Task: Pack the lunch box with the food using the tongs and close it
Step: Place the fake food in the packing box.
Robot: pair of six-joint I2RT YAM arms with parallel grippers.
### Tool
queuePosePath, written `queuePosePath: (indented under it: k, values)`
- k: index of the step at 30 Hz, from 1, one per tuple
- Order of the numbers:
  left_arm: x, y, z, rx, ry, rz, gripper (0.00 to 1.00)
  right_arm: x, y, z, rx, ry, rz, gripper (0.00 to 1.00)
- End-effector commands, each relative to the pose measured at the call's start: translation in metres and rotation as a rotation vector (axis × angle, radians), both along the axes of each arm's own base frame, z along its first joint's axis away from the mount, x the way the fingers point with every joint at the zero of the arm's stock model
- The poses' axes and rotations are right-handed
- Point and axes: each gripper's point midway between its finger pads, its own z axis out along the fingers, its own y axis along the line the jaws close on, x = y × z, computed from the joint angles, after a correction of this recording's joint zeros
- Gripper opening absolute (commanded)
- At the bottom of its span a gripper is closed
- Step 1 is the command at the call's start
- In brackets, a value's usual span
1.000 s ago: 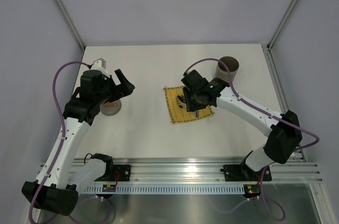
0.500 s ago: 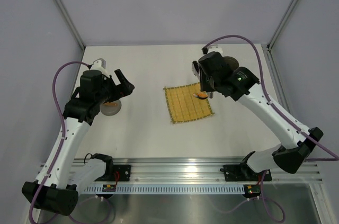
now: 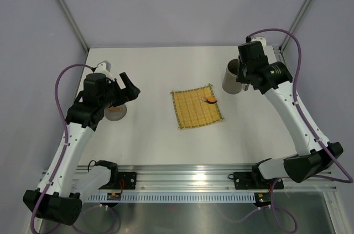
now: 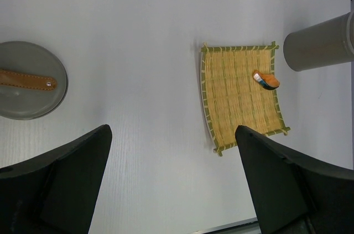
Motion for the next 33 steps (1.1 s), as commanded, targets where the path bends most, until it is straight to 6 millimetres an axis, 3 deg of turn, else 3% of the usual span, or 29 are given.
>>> queuePosePath:
  k: [1, 5, 9, 10, 11, 17, 22, 27, 33]
  values:
    - [0.002, 0.004, 0.019, 0.009, -0.062, 0.005, 0.99, 0.011, -0.012, 0.008, -0.007, -0.054, -0.033, 0.19]
    - [0.003, 0.003, 0.017, 0.003, -0.055, 0.001, 0.99, 0.015, -0.013, 0.001, -0.011, -0.032, -0.035, 0.2]
    - [0.002, 0.003, 0.017, 0.002, -0.056, 0.0, 0.99, 0.018, -0.013, -0.008, -0.016, -0.008, -0.029, 0.31]
    - [0.002, 0.004, 0.017, 0.002, -0.056, 0.003, 0.99, 0.019, -0.013, -0.01, -0.017, -0.005, -0.03, 0.42]
    - [0.002, 0.003, 0.017, 0.001, -0.056, 0.0, 0.99, 0.019, -0.012, -0.011, -0.016, 0.001, -0.025, 0.45]
    - [0.002, 0.004, 0.016, 0.0, -0.056, 0.002, 0.99, 0.019, -0.009, -0.011, -0.009, 0.002, -0.014, 0.55]
    - [0.002, 0.004, 0.015, 0.001, -0.051, 0.004, 0.99, 0.011, -0.001, 0.003, 0.043, -0.027, 0.045, 0.5]
    - [0.005, 0.002, 0.014, -0.009, -0.052, 0.001, 0.99, -0.011, 0.034, 0.015, 0.17, -0.036, 0.244, 0.35]
    - [0.011, 0.0, 0.013, -0.021, -0.046, 0.001, 0.99, -0.041, 0.069, -0.011, 0.104, 0.063, 0.387, 0.36]
